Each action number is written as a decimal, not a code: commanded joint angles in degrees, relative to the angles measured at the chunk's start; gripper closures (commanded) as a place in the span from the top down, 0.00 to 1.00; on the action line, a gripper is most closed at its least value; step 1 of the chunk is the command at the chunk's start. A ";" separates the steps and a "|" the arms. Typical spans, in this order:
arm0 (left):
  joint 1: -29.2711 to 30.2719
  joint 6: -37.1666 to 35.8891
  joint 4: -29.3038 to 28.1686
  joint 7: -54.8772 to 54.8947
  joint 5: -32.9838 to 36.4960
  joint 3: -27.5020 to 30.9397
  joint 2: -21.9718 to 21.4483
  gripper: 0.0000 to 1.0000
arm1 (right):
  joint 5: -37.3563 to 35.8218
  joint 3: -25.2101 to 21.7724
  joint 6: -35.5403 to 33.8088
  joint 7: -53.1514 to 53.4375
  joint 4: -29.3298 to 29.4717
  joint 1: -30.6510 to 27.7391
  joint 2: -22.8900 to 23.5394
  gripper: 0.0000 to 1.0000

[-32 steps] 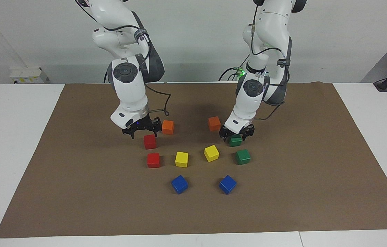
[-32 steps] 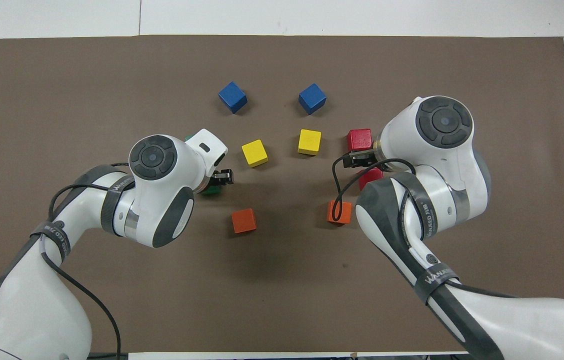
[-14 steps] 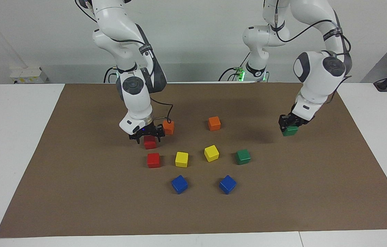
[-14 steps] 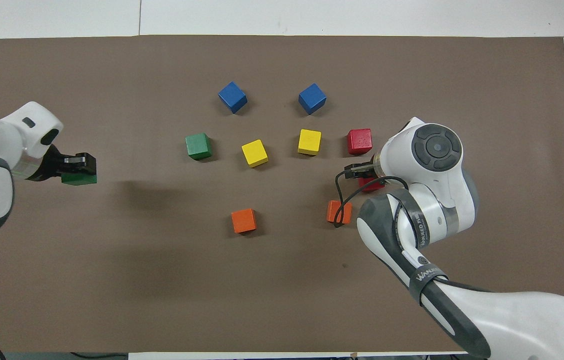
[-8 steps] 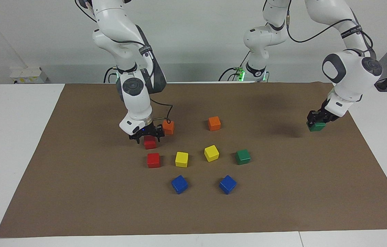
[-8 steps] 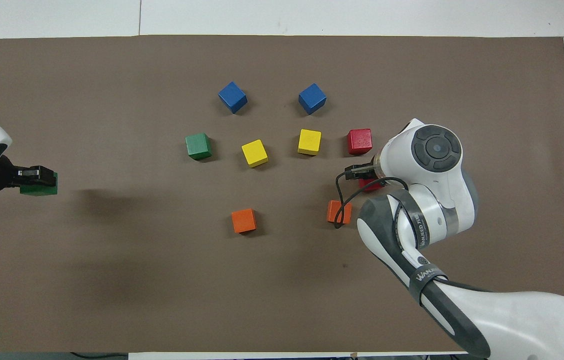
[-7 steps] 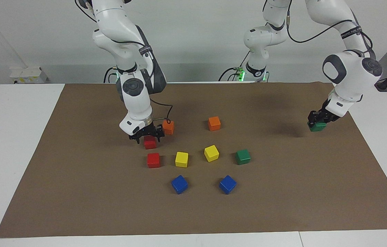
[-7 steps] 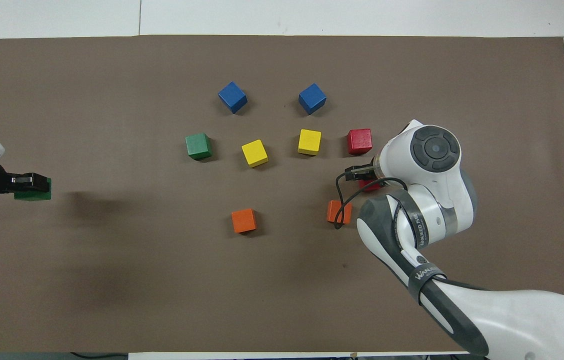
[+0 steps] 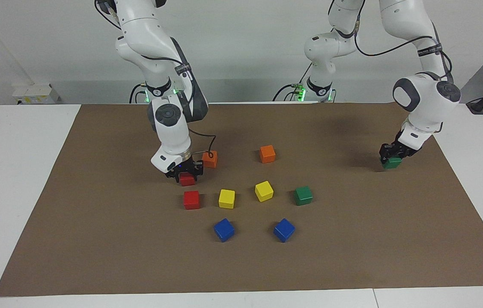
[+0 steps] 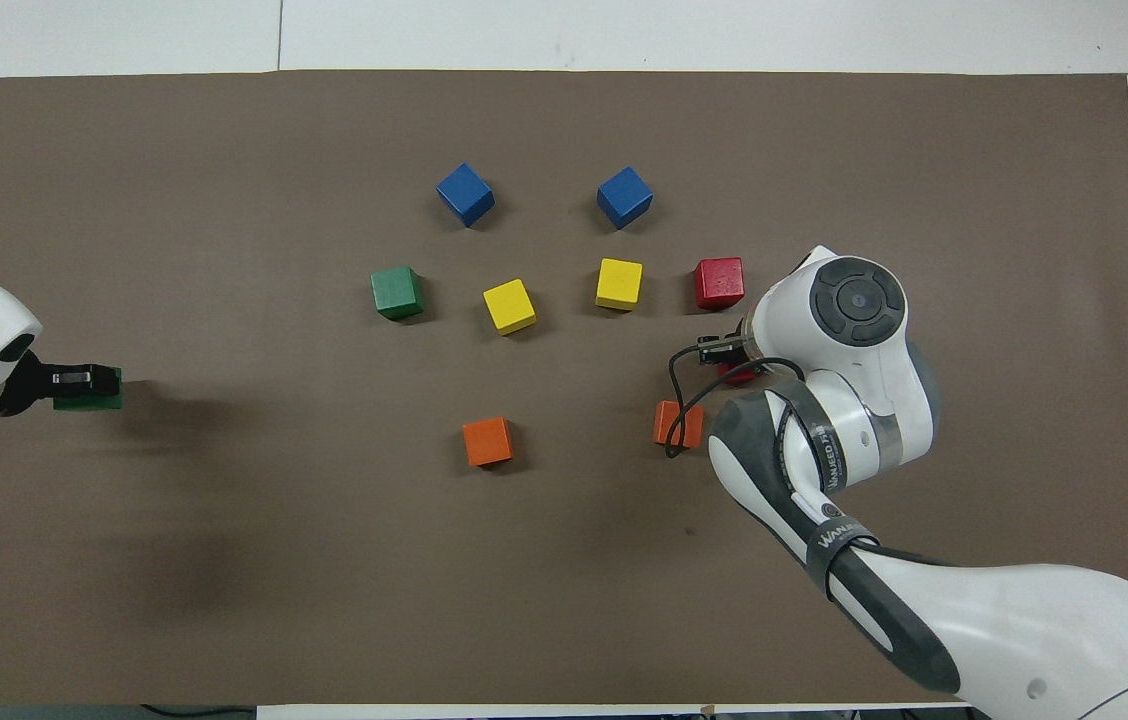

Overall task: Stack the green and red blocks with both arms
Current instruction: 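Carry the red block outward with the right gripper and set it down, then release the green block with the left gripper and lift away, then grasp the second green with the left gripper while the right gripper releases red, then grasp the second red with the right gripper while the left gripper lifts green, then place the green block beside the first green block with the left gripper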

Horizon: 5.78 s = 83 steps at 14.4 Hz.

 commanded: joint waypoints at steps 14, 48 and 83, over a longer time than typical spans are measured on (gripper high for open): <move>1.41 7.03 -2.70 2.31 0.02 -0.55 2.76 0.00 | -0.62 0.11 -4.04 -29.20 8.46 -22.45 -1.38 0.00; -31.28 -6.69 33.34 -30.21 -1.30 -0.64 22.70 1.00 | 1.84 0.20 3.27 -26.83 5.11 -23.77 4.68 0.00; -5.55 -22.69 23.95 1.48 -0.77 -0.46 4.96 0.00 | 0.88 1.08 -12.05 1.20 23.85 -3.56 4.93 0.97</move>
